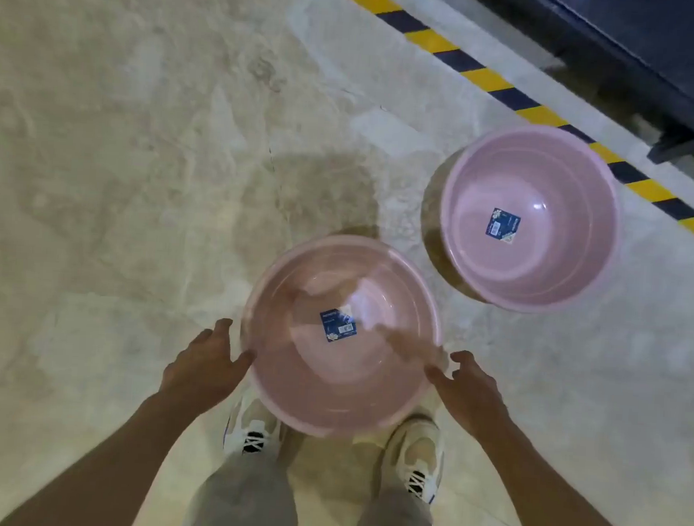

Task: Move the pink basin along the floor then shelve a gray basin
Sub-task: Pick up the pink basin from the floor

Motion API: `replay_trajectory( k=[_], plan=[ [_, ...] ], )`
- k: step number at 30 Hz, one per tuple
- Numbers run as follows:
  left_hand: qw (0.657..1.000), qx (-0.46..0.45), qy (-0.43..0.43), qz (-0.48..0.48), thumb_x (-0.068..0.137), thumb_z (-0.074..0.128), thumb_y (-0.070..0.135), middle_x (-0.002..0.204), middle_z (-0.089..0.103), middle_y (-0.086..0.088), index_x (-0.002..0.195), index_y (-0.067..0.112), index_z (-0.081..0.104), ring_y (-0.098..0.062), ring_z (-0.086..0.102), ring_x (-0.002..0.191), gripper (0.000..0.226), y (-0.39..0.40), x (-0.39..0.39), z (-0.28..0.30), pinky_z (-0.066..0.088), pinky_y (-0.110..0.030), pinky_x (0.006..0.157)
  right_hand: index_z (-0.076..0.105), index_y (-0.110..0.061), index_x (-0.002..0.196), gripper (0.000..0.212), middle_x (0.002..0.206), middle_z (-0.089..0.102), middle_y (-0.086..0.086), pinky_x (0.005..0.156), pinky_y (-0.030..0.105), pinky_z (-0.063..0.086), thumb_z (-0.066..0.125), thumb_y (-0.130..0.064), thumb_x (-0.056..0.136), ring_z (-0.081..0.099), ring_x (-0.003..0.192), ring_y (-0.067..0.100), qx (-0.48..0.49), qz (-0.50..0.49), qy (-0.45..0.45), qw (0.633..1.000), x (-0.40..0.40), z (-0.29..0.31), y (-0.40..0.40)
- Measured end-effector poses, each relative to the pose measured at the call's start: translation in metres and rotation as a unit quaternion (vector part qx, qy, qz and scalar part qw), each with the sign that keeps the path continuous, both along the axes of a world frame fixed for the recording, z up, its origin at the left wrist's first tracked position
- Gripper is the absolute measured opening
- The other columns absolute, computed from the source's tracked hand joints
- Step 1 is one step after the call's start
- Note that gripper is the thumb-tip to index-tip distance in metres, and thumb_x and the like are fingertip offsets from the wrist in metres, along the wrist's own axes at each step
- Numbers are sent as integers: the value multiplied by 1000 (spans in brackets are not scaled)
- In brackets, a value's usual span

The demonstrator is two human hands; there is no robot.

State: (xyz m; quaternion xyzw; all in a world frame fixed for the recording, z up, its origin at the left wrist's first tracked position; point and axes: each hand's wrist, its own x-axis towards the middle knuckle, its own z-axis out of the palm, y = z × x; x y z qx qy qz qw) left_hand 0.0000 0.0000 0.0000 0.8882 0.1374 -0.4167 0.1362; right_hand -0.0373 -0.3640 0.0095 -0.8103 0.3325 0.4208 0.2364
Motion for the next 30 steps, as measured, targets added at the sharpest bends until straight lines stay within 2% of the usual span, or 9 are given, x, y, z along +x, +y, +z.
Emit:
replay_trajectory(
  k=[3, 7, 10, 13, 18, 22, 27, 30],
  plan=[
    [1000, -16, -6, 14, 90, 56, 60, 122, 63, -9, 140, 22, 41, -36, 61, 109, 64, -4, 10, -21, 42, -40, 77, 50, -20, 124, 52, 98, 61, -2, 71, 35, 42, 54, -60, 90, 56, 88, 22, -32, 18, 18, 999, 5, -25, 0],
    [998, -39, -24, 51, 90, 63, 43, 84, 61, 5, 120, 23, 47, -29, 58, 78, 40, -12, 16, -36, 45, -39, 69, 59, -15, 119, 50, 93, 63, 0, 79, 37, 49, 56, -57, 91, 61, 90, 26, -19, 8, 45, 999, 5, -48, 5],
    [993, -57, -57, 89, 93, 62, 26, 76, 62, 1, 114, 21, 49, -28, 61, 66, 25, -18, 15, -40, 53, -45, 66, 64, -11, 118, 43, 97, 67, 6, 87, 42, 53, 56, -46, 94, 64, 95, 30, -19, -26, 34, 999, 3, -57, 9],
    [991, -60, -75, 93, 94, 60, 21, 72, 60, 0, 113, 19, 49, -28, 61, 62, 22, -22, 17, -31, 54, -46, 65, 67, -13, 111, 35, 95, 70, 7, 83, 40, 54, 54, -40, 94, 64, 91, 30, -34, -36, 24, 998, 3, -48, 11],
    [992, -67, -76, 70, 92, 63, 21, 69, 63, -5, 110, 21, 50, -33, 64, 61, 22, -23, 38, 10, 57, -49, 65, 66, -16, 101, 27, 85, 68, 2, 76, 38, 54, 53, -38, 91, 64, 83, 25, -34, -51, 3, 998, 17, -5, 4],
    [991, -89, -87, 37, 92, 64, 27, 72, 67, -7, 110, 22, 50, -35, 68, 61, 23, -30, 69, 64, 59, -47, 65, 64, -14, 98, 27, 93, 65, 4, 81, 39, 51, 51, -38, 92, 59, 90, 26, -33, -82, -34, 996, 36, 42, -10],
    [990, -89, -106, 5, 91, 68, 40, 74, 70, -5, 107, 21, 53, -33, 69, 63, 29, -56, 111, 140, 59, -45, 66, 62, -23, 86, 36, 85, 68, -1, 73, 34, 50, 56, -58, 88, 65, 83, 23, -12, -98, -73, 993, 63, 117, -42],
    [991, -70, -112, -19, 89, 69, 47, 73, 70, -5, 108, 21, 55, -33, 67, 68, 35, -86, 135, 187, 56, -40, 67, 61, -24, 81, 36, 79, 68, -7, 66, 31, 47, 55, -60, 86, 64, 74, 16, -16, -102, -93, 990, 77, 165, -72]
  ],
)
